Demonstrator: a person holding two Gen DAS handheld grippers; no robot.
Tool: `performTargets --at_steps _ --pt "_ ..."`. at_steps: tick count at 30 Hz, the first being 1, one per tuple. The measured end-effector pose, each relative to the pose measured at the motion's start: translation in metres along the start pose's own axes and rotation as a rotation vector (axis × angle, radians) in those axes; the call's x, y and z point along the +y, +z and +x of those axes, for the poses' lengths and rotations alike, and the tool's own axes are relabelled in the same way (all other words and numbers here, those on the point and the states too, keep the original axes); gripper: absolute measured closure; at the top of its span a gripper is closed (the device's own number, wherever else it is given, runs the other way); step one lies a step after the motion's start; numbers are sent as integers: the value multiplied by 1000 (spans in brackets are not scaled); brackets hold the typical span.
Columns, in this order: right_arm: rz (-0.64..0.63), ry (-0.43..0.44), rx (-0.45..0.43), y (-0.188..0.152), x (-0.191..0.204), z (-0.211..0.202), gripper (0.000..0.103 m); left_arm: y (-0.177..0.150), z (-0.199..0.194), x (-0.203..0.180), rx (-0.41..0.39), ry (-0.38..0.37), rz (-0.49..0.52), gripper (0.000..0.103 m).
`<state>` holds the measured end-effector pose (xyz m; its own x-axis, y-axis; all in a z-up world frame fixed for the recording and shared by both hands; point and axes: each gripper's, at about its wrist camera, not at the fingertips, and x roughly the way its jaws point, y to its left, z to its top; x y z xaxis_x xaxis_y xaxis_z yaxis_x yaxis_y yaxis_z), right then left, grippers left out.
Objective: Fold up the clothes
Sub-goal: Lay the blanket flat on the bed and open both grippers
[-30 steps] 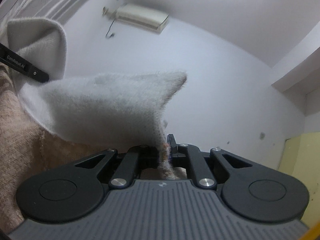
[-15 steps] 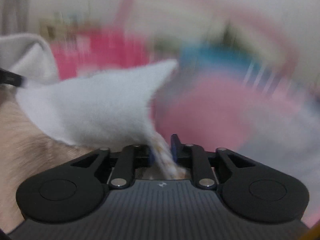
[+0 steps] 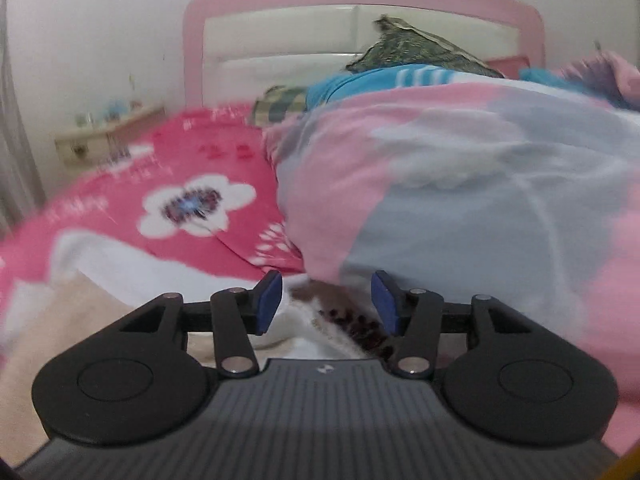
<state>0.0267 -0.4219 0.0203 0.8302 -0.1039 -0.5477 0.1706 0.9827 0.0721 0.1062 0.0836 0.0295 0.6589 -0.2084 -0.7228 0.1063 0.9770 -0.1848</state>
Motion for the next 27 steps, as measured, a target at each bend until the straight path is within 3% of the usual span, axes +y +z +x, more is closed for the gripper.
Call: performTargets --at_steps 4,7,9,12,15,17,20,22,24,26,27 --pt "76 130 26 1 -4 -58 47 -29 -53 3 73 -42 -9 35" --pt "107 234 37 -4 2 -115 33 -63 -74 -8 178 -120 5 35" --pt "92 305 51 -12 8 -149 19 -87 -77 -22 232 -137 75 35" --pt "79 399 74 -36 18 -187 5 -116 -68 -44 254 -65 215 35" --pt "114 474 101 -73 26 -208 1 -134 -49 -52 246 23 300 35" --pt "150 483 106 -92 30 -208 1 -143 -34 -51 277 43 305 35" --pt "194 490 116 -119 36 -207 1 -152 -16 -43 358 14 264 35" --pt "170 457 132 -124 39 -195 1 -156 -14 -35 365 0 211 35" --pt "81 417 163 -128 47 -179 1 -157 -17 -31 361 -10 183 41" --pt "-99 298 229 -132 65 -159 3 -157 -19 -29 356 -11 169 53" --pt "-198 225 262 -135 76 -149 10 -156 -20 -29 350 -5 164 61"
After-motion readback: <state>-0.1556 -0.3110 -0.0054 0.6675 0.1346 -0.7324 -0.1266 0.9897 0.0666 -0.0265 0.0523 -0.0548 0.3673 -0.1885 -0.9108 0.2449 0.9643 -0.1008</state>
